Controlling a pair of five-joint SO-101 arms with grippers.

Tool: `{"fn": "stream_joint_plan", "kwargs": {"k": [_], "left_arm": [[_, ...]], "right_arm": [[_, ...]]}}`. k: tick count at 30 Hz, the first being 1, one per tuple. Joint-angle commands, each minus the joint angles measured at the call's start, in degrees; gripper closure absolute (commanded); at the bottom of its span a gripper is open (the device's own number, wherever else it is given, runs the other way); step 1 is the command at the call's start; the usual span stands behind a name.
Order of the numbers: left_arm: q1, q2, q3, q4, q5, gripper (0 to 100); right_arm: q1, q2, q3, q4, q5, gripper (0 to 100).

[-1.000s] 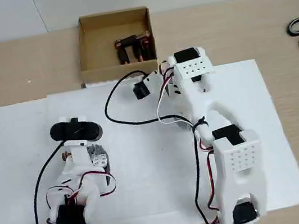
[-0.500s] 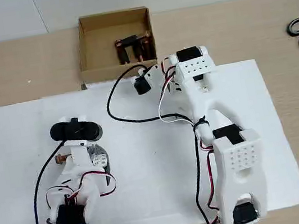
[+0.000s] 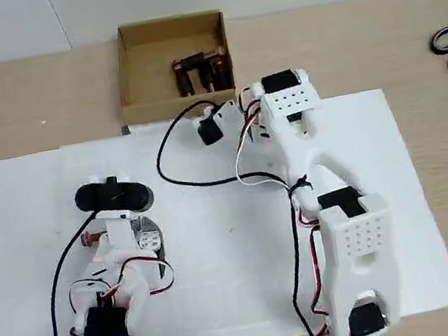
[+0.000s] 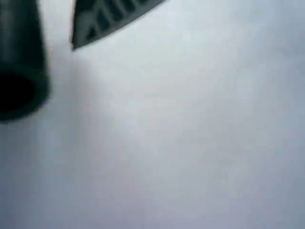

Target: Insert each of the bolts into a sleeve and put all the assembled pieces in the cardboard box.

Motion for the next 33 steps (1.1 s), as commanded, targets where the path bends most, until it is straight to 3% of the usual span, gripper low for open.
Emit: {"fn": "stream_joint_plan", "kwargs": {"k": [1,7,23,33], "left_arm": [[-0.44,-0.62,-0.84,0.0,0.44,99],[-0.44,-0.62,-0.84,0.0,0.44,99],[-0.44,-0.62,-0.75,0.0,0.44,99],[-0.44,-0.62,-0.75,0.0,0.44,99]], "right_arm": [[-0.57,-4.53,-1.32,0.92,0.88,74.2],[-0.84,-5.58,-1.23,0.4,0.97,72.7],[-0.84,-1.54,-1.23,-1.19,12.75,72.7],[-0.92,3.21,-1.23,-5.49,14.24,72.9]]}}
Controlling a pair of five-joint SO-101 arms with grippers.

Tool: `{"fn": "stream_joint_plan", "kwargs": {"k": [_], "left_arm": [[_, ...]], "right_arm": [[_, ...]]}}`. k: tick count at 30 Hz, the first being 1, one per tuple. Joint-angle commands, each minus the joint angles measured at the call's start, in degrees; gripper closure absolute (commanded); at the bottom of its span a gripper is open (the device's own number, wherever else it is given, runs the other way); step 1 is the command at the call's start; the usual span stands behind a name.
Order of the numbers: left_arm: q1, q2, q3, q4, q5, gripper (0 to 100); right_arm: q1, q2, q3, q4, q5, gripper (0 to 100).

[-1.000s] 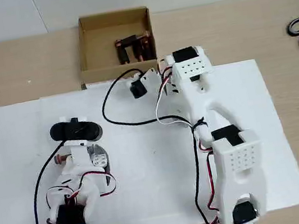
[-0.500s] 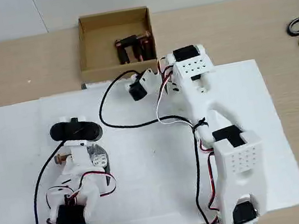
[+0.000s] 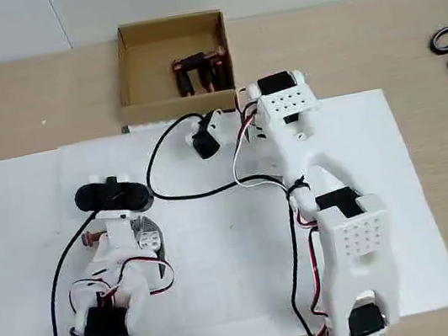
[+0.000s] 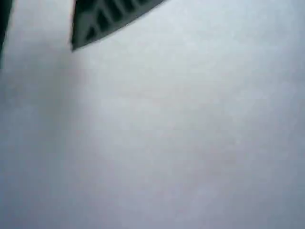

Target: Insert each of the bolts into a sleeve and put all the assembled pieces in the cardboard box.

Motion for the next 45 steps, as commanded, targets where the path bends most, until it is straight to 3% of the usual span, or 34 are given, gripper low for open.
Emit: {"fn": "stream_joint_plan", "kwargs": {"k": [1,5,15,24,33,37,45], "left_arm": [[-0.44,-0.62,-0.75,0.0,0.44,99],[-0.44,-0.62,-0.75,0.0,0.44,99],[-0.44,-0.62,-0.75,0.0,0.44,99],[-0.53,-0.62,-0.75,0.0,0.53,99],[-2.64,-0.62,-1.19,1.23,0.53,99],[-8.09,-0.35,-5.85,2.9,0.18,99],[-9.14,-0.18,-23.16,18.02,0.09,99]], "right_arm": [[-0.22,2.42,-1.14,-1.63,0.79,72.9],[0.66,4.88,-1.14,-0.84,0.79,74.8],[1.27,5.41,-4.04,-0.57,-1.14,99.1],[1.63,5.41,-18.64,7.25,-6.07,99.2],[2.59,-4.26,-24.09,8.75,-21.19,99.5],[2.59,-8.84,-20.66,8.75,-27.08,99.5],[2.24,-21.23,-2.11,8.48,-36.75,99.5]]}}
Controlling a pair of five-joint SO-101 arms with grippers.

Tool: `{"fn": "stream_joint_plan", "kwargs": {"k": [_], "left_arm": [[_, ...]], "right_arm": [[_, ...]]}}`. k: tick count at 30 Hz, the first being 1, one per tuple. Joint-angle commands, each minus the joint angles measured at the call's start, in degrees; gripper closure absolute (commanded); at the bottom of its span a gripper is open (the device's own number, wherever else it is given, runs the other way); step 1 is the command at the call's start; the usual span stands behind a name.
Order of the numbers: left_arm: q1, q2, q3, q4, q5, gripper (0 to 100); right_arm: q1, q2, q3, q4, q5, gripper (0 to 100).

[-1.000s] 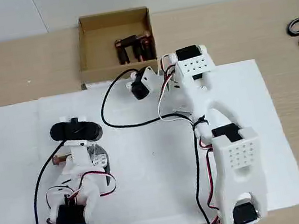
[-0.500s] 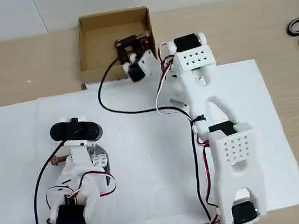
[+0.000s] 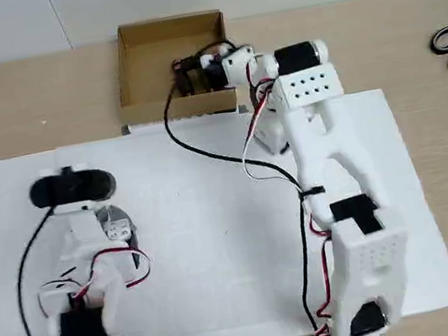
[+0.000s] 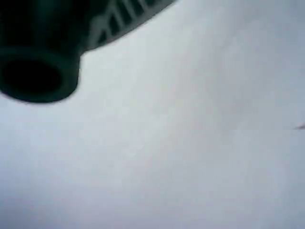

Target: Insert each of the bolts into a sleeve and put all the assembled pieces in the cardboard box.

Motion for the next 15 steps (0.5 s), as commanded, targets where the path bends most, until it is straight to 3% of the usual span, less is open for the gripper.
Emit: {"fn": "stream_joint_plan", "kwargs": {"k": [1,6,15], "left_arm": [[-0.7,-0.18,-7.08,5.71,0.44,99],[-0.7,-0.18,-12.09,9.05,6.15,99],[-0.7,1.67,-24.22,5.27,10.2,99]], "right_arm": [[-0.04,-9.45,5.71,0.57,-3.34,99.5],[-0.75,-17.1,17.85,0.66,-5.1,99.5],[3.38,-28.53,34.29,-1.27,-6.15,99.5]]}}
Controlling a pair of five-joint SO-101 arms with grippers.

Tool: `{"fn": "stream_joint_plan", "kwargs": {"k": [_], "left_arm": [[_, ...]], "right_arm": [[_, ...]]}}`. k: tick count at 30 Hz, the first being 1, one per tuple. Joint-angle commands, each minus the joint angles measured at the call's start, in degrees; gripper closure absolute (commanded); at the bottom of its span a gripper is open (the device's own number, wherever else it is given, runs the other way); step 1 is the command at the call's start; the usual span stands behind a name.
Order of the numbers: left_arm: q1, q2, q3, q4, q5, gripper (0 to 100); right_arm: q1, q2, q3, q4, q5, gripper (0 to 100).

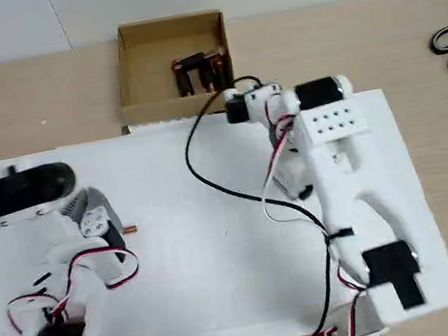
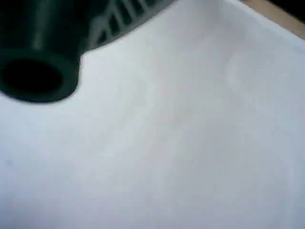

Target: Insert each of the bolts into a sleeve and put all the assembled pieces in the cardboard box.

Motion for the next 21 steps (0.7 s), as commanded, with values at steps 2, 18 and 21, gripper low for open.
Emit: {"fn": "stream_joint_plan", "kwargs": {"k": [2,18,21], "left_arm": [[-0.44,5.01,-9.71,-0.97,0.62,99],[-0.26,48.09,-57.89,36.13,21.1,99],[-0.35,49.76,-58.15,36.04,27.43,99]], "right_arm": [[3.82,-7.6,5.1,-0.92,-2.29,99.3],[7.87,-23.25,30.24,-13.05,-1.32,99.4],[7.87,-23.52,31.91,-14.55,0.79,99.4]]}}
